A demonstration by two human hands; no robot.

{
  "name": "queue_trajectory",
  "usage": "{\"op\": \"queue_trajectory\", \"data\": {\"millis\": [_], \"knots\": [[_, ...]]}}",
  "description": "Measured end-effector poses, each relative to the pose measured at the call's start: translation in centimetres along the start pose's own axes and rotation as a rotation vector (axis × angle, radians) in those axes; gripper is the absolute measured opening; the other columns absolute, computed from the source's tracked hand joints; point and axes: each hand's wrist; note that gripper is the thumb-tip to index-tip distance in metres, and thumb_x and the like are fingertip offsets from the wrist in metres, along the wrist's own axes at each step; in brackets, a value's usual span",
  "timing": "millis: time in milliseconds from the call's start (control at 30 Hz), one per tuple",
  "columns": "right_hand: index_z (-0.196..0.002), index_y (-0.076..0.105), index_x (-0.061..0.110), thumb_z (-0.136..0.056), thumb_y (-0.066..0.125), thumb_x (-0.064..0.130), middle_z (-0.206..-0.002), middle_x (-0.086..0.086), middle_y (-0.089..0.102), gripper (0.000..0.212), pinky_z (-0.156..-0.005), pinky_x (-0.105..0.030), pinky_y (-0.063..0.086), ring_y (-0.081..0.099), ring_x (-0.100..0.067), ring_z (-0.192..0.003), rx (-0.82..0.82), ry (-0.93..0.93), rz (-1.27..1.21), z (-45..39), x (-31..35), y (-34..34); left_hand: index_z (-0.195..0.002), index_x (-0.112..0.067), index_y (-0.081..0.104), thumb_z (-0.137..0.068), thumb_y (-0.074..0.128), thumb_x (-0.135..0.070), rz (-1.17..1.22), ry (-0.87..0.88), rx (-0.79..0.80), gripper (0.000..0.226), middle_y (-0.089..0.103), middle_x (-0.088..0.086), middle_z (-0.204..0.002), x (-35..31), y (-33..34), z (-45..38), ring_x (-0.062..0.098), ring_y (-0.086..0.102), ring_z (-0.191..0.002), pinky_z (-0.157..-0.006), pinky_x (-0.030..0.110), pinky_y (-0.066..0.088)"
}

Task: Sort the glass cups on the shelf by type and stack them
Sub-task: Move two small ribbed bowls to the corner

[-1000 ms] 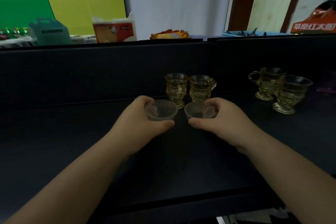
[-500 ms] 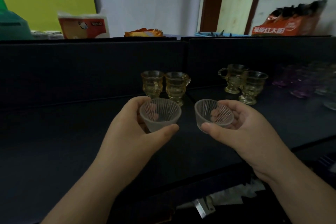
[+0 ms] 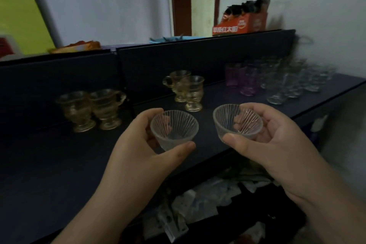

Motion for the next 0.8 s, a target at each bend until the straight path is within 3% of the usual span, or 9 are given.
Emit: {"op": "queue_trajectory", "data": {"millis": [133, 267, 367, 533, 667, 800], "knots": [[-0.110, 0.069, 0.044, -0.046, 0.094, 0.056, -0.115, 0.008, 0.076, 0.070, -0.089, -0.033, 0.056, 0.074, -0.011, -0.103, -0.017, -0.011, 0.004, 0.1, -1.1, -8.2, -0.119, -0.050, 0.050, -0.042, 0.081, -0.058, 0.038, -0.015, 0.044, 0.084, 0.067, -0.032, -0.104, -3.3, 7.7, -0.8, -0.009, 0.066, -0.095, -0.079, 0.020, 0.054], [-0.107, 0.070, 0.047, -0.042, 0.092, 0.066, -0.113, 0.007, 0.077, 0.071, -0.090, -0.036, 0.056, 0.074, -0.012, -0.103, -0.017, -0.025, -0.017, -0.4, -2.2, -16.2, -0.120, -0.045, 0.056, -0.041, 0.083, -0.056, 0.092, -0.021, 0.064, 0.084, 0.072, -0.026, -0.102, -6.4, 15.6, -1.4, -0.003, 0.070, -0.095, -0.084, 0.027, 0.056], [-0.109, 0.069, 0.046, -0.044, 0.092, 0.065, -0.114, 0.009, 0.076, 0.071, -0.093, -0.038, 0.055, 0.073, -0.011, -0.106, -0.003, -0.023, -0.012, -1.3, -2.8, -21.3, -0.109, -0.047, 0.055, -0.038, 0.081, -0.053, 0.118, -0.050, 0.117, 0.076, 0.069, -0.033, -0.097, -8.5, 20.9, -2.1, -0.006, 0.069, -0.089, -0.075, 0.022, 0.057], [-0.112, 0.070, 0.040, -0.047, 0.094, 0.059, -0.115, 0.006, 0.077, 0.072, -0.096, -0.040, 0.053, 0.072, -0.014, -0.108, -0.057, -0.009, -0.012, -3.0, -4.5, -28.5, -0.104, -0.045, 0.057, -0.035, 0.083, -0.052, 0.161, -0.078, 0.169, 0.074, 0.072, -0.028, -0.097, -10.8, 27.7, -3.7, -0.003, 0.071, -0.090, -0.080, 0.027, 0.056], [-0.112, 0.071, 0.033, -0.041, 0.095, 0.061, -0.112, 0.002, 0.078, 0.080, -0.086, -0.026, 0.058, 0.075, -0.015, -0.102, -0.124, -0.006, -0.059, -4.8, -5.8, -33.1, -0.107, -0.049, 0.057, -0.033, 0.083, -0.057, 0.160, -0.056, 0.217, 0.079, 0.072, -0.027, -0.103, -12.3, 32.3, -6.4, -0.001, 0.070, -0.095, -0.085, 0.031, 0.056], [-0.108, 0.072, 0.022, -0.052, 0.093, 0.036, -0.105, 0.001, 0.080, 0.061, -0.079, -0.019, 0.057, 0.075, -0.013, -0.096, -0.177, -0.030, -0.053, -7.3, -7.0, -37.5, -0.113, -0.054, 0.052, -0.038, 0.087, -0.065, 0.182, -0.003, 0.262, 0.084, 0.071, -0.023, -0.112, -12.7, 37.5, -9.7, 0.002, 0.069, -0.102, -0.091, 0.034, 0.055]]}}
Point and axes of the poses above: each hand's wrist, its own z-axis away from the middle knuckle, its own y-axis out of the palm, x = y × z
